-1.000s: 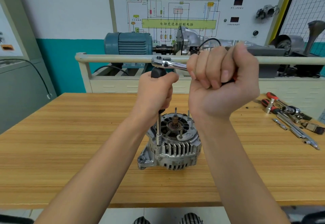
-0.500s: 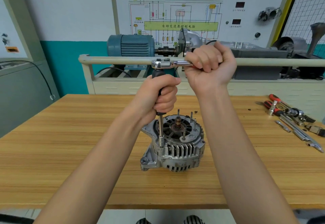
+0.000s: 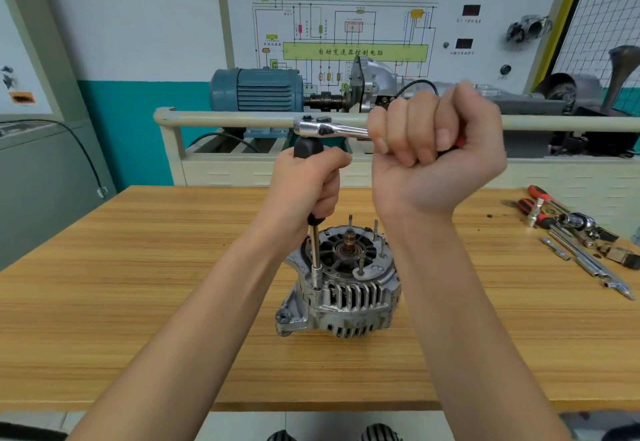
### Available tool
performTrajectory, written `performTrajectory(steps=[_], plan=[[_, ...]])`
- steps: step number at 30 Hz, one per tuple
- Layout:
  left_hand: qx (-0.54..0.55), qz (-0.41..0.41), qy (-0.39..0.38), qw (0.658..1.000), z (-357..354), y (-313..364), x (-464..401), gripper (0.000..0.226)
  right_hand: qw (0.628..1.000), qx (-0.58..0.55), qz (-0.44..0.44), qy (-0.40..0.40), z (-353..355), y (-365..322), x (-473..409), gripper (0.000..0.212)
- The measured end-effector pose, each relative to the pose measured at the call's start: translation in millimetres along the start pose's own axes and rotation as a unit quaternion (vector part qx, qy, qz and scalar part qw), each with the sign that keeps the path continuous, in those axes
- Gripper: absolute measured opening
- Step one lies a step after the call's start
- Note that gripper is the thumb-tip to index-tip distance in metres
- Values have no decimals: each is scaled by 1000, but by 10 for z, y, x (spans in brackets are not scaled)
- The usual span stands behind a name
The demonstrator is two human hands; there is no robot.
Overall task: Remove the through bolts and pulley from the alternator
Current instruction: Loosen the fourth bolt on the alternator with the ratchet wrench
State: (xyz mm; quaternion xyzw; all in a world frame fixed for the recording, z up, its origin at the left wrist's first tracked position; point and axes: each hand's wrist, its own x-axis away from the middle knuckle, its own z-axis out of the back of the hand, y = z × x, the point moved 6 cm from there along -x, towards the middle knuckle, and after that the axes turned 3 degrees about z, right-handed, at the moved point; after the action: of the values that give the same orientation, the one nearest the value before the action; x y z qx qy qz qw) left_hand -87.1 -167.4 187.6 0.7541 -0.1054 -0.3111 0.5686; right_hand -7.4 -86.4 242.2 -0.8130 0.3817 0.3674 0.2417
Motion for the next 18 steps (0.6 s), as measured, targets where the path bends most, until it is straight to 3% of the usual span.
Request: performTrajectory(steps=[4,8,13,18], plan=[[5,8,-103,995,-29,52,41,36,973,-135,-160,101,305,173,-231,45],[11,34,-132,991,-124,26,14,37,916,-246,-250,193,543,457,-312,46],[4,52,-101,994,-113,-17,-24,55,930,-229,-207,201,574,377,-299,44],[-6,28,-18,999,-72,-46,-37,49,977,-125,-78,152,345,59,-129,43]])
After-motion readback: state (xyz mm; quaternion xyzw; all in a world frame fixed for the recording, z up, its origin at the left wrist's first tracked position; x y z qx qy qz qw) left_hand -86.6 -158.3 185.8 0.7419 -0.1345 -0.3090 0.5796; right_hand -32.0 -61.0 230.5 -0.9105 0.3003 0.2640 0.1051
